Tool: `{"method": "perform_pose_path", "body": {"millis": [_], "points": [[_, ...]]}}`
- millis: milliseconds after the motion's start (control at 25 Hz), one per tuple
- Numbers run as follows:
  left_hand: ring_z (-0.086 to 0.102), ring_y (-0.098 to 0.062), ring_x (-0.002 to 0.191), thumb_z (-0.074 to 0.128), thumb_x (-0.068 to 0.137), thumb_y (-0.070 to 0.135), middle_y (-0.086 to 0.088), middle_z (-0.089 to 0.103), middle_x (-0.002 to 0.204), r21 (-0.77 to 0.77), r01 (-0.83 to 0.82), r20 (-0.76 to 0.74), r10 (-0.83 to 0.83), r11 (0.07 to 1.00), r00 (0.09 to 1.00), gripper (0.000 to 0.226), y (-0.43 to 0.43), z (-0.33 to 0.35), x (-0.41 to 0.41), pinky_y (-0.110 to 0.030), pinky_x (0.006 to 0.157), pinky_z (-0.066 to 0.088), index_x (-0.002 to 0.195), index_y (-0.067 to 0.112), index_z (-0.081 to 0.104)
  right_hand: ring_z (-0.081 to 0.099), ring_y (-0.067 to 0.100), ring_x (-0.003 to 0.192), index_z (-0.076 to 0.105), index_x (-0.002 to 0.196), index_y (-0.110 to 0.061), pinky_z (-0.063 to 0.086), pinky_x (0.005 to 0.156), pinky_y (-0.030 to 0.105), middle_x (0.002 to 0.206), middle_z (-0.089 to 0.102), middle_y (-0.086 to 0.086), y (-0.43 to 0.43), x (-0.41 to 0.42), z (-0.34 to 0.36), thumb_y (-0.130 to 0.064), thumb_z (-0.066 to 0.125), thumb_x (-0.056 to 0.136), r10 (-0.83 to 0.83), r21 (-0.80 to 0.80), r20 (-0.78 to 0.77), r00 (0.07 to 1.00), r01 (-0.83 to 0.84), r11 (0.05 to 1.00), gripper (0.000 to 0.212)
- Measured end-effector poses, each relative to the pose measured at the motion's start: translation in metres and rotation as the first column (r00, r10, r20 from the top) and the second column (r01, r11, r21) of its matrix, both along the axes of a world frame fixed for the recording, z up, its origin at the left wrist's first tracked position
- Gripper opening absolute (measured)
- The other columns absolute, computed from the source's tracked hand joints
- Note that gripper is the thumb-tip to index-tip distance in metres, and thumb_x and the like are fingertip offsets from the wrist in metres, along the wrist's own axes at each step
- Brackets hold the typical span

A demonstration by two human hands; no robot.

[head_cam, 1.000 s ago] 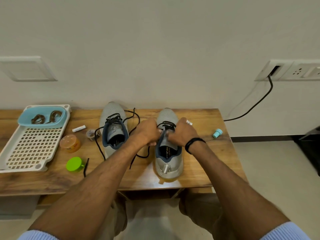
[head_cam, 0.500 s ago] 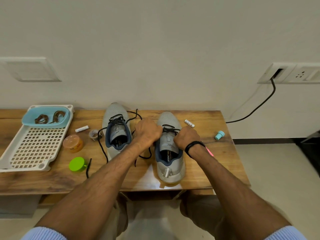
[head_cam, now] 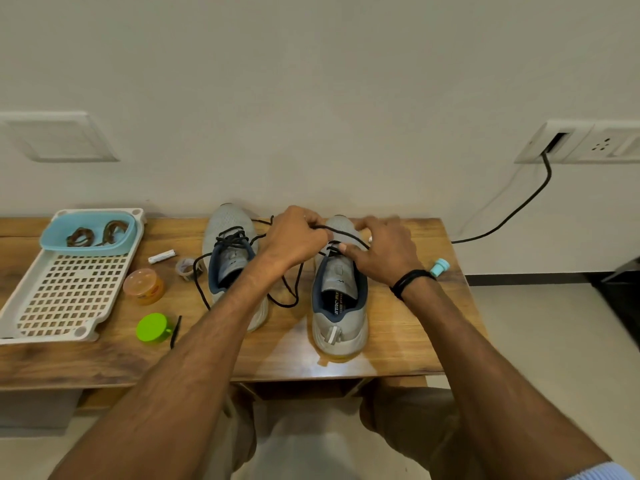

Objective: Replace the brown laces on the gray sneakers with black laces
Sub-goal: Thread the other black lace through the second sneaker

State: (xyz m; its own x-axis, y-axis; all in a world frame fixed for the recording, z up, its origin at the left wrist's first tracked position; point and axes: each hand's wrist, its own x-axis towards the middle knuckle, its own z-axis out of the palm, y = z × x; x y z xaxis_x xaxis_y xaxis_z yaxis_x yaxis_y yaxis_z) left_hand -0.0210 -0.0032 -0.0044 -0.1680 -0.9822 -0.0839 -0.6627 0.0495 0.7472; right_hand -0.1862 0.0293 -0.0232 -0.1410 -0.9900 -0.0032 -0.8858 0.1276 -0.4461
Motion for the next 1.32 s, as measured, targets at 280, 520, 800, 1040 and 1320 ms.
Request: {"method": "perform_pose_path", "body": {"millis": [280,520,800,1040,1320], "points": [[0.034,-0.010,0.048,0.067,0.087,0.019,-0.002,0.056,0.073,0.289,0.044,-0.273,0.038,0.956,0.961,0.020,-0.005,0.011,0.006,-0.024,0.047,0.026,0.092,0.001,0.074,0.066,0.017,0.076,0.076,0.086,-0.013,0.046,0.070,0.027,0.076,0.073,0.005,-0.003,-0.022,0.030,-0.036,0.057,0.097,-0.134,-0.161,0.381,0.915,0.208,0.965,0.032],[0.059,-0.012,0.073,0.051,0.101,0.032,0.003,0.067,0.079,-0.037,0.080,-0.104,-0.083,0.996,0.991,0.032,-0.007,-0.001,-0.001,-0.029,0.068,0.046,0.086,0.018,0.076,0.059,0.016,0.114,0.068,0.117,-0.023,0.048,0.097,0.036,0.119,0.068,0.000,-0.008,-0.010,0.006,-0.036,0.063,0.092,-0.002,-0.164,0.162,0.987,0.029,0.986,0.029],[0.060,-0.010,0.083,0.057,0.098,0.036,0.006,0.068,0.087,-0.079,0.013,0.005,-0.012,0.997,1.000,0.026,-0.011,-0.005,-0.017,-0.024,0.073,0.042,0.095,0.017,0.075,0.069,0.015,0.084,0.074,0.094,-0.021,0.055,0.076,0.031,0.086,0.075,-0.004,-0.009,-0.010,0.006,-0.029,0.060,0.093,-0.080,-0.201,0.198,0.977,0.120,0.972,0.015],[0.056,-0.012,0.082,0.059,0.098,0.027,0.003,0.064,0.085,-0.113,0.048,0.030,-0.045,0.992,0.999,0.019,-0.007,-0.003,-0.023,-0.023,0.071,0.039,0.099,0.016,0.075,0.062,0.017,0.112,0.064,0.125,-0.021,0.050,0.095,0.034,0.119,0.069,0.002,-0.008,-0.001,0.009,-0.026,0.063,0.092,0.128,-0.186,0.141,0.982,-0.101,0.977,0.033],[0.070,-0.020,0.091,0.066,0.089,0.014,-0.003,0.073,0.100,-0.092,-0.089,-0.101,0.080,0.992,0.992,0.013,0.002,0.008,-0.033,-0.038,0.088,0.056,0.101,0.016,0.071,0.067,0.019,0.098,0.072,0.110,-0.018,0.052,0.082,0.027,0.103,0.074,0.003,-0.005,0.005,0.011,-0.019,0.059,0.095,0.056,-0.214,0.135,0.989,-0.026,0.976,0.020]]}}
